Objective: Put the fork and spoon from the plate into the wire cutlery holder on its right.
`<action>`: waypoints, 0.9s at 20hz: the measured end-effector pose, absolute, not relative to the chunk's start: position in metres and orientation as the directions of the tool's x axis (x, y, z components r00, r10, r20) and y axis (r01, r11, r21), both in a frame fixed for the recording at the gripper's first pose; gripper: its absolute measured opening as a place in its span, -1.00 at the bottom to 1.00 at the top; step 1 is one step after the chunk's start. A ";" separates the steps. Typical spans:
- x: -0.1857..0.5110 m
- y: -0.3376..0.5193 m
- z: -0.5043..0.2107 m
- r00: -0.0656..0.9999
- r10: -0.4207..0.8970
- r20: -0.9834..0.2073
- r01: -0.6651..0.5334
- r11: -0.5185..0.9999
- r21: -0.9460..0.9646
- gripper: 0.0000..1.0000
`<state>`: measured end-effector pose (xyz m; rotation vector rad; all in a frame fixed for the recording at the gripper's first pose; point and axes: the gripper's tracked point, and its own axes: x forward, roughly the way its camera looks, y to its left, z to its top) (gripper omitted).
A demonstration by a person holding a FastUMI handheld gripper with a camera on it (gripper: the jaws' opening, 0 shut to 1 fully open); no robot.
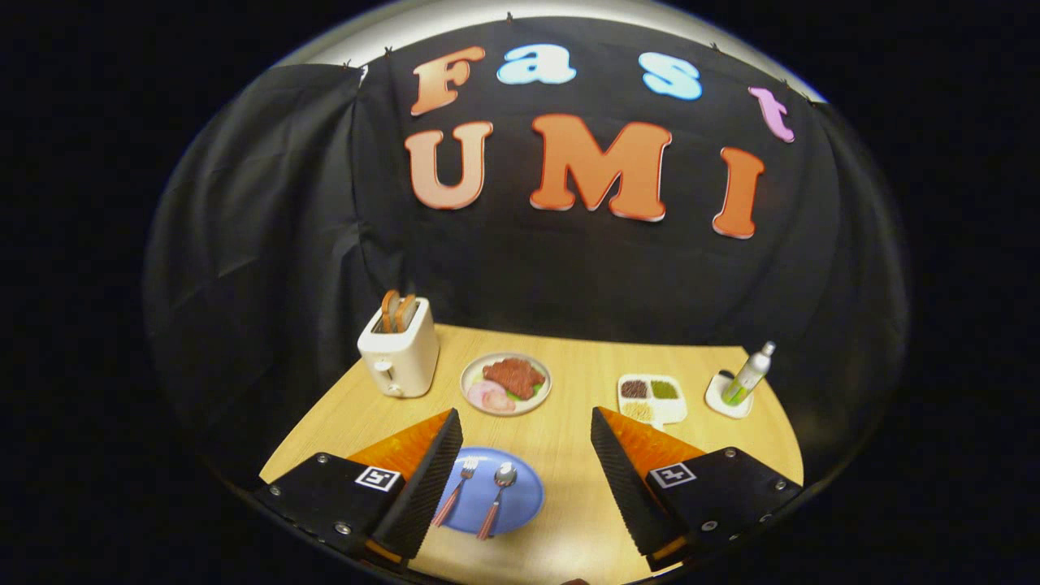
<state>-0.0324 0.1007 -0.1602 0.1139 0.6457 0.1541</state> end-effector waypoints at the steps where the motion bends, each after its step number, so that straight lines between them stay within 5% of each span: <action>1: -0.036 0.108 -0.175 0.743 0.192 -0.642 -0.109 0.980 0.168 0.86; 8: -0.062 0.134 -0.282 0.413 0.196 -0.889 -0.121 0.980 0.159 0.61; 18: -0.080 0.156 -0.369 0.056 0.195 -0.979 -0.047 0.980 0.192 0.19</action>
